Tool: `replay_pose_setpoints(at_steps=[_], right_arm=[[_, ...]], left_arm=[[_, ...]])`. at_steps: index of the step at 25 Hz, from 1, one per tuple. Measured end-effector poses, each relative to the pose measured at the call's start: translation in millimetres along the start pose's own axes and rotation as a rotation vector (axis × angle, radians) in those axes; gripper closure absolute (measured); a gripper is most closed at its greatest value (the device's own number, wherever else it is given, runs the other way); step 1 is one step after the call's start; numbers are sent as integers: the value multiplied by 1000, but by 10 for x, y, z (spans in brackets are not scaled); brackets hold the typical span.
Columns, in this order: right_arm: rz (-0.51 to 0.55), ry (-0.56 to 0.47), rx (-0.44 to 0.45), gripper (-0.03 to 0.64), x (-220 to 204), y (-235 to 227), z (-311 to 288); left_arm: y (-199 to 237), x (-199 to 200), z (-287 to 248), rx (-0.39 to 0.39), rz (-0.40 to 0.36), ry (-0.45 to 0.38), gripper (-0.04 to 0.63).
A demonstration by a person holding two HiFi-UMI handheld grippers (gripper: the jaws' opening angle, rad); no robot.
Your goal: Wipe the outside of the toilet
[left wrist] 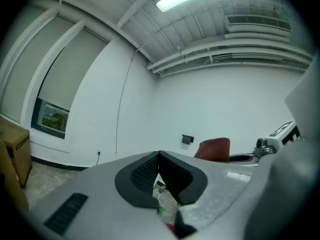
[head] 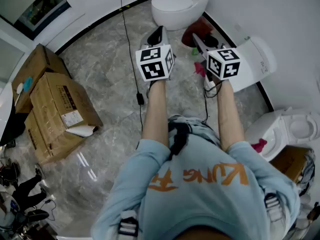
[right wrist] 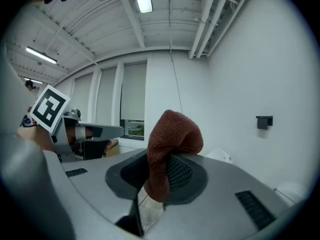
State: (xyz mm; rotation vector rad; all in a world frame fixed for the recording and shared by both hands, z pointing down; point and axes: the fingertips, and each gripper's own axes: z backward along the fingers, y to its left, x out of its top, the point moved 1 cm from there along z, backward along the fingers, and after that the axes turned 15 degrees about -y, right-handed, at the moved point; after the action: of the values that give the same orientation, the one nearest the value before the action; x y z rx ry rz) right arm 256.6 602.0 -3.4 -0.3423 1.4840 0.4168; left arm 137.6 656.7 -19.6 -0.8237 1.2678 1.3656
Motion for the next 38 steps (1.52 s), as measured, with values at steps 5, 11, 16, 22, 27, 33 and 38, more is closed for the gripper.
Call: replay_pose_setpoints(at_steps=[5,11,16,22,27,33,38], right_arm=[[-18,-38,-29,541,41,39,5],[-76,-15,-99,540,-36,-134,86],[-95,-17,-161,540,4,-356,161],[-78,-68,-168,540,188,-500,76],[-68,-100,-133,540,251,-607,-43],[-83,-154,-173,540,296,-1181,-204],[-90,-159,-213,540,80,-1793,-575]], left_arm=[[19,-36,10,-13,12,20,601],[160,-89,65,7,58,46,601],[237,-100,79,17,89,65,601],[338,-7,-18,-6,128,31,601],[360,12,-248,-7,102,-3,601],[239,-132,-808,-34,57,13,601],[247,-225,-1431,-53,73,-26,601]])
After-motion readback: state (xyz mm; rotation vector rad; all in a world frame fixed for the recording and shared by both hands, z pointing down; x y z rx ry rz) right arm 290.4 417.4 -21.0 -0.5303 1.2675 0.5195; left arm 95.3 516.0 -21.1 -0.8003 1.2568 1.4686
